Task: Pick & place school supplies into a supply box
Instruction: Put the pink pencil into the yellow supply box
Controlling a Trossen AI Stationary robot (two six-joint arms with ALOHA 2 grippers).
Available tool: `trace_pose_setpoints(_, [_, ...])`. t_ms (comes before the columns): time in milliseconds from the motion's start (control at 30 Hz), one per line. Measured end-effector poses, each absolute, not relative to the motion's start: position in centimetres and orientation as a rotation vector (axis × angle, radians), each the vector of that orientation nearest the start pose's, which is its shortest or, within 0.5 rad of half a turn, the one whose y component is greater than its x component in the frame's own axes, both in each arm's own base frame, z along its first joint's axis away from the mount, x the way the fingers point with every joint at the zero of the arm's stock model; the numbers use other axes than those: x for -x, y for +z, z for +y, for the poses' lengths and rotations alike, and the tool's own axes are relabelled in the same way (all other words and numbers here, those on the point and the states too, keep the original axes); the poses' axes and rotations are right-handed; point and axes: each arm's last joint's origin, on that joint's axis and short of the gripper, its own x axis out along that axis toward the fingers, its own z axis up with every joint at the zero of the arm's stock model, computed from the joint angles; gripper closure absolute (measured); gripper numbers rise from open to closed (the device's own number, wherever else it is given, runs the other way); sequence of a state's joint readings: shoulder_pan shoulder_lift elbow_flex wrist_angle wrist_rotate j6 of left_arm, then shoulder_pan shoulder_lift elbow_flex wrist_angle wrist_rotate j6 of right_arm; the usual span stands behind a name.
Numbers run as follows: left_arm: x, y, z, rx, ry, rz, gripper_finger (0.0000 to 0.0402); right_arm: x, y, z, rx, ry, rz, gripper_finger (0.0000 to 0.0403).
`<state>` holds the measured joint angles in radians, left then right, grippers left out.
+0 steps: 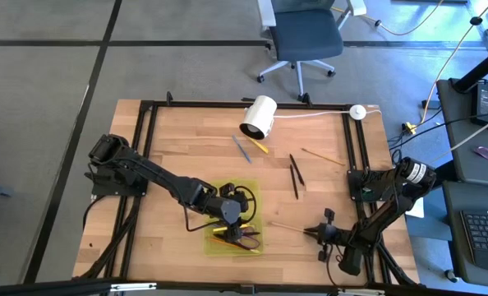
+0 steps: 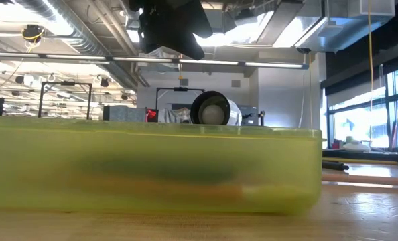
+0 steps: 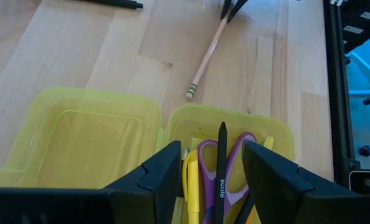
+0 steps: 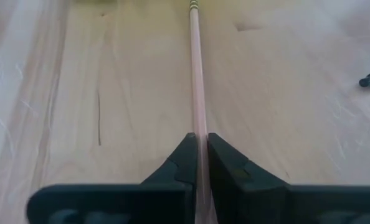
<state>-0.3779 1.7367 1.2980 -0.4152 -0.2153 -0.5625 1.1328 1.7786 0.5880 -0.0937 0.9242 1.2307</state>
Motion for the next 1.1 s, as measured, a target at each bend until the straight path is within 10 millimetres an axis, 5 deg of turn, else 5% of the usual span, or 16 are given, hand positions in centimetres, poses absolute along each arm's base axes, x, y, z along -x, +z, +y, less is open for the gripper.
trace_pose_setpoints(467, [-35.0,24.2,-13.2,0.280,0.080,0.828,0.0239,-12.5,8.9,20.9,-0.082,-0.244,0.544,0.0371])
trace_pose_setpoints(800, [-34.9,24.1,-13.3,0.295,0.044,0.847,0.0239,-12.9,12.2,20.8,-0.092,-0.207,0.464,0.0371])
trace_pose_setpoints(1100, [-33.3,23.7,-13.8,0.377,-0.017,1.045,0.0239,-18.5,17.1,21.7,0.056,-0.043,0.562,0.0367])
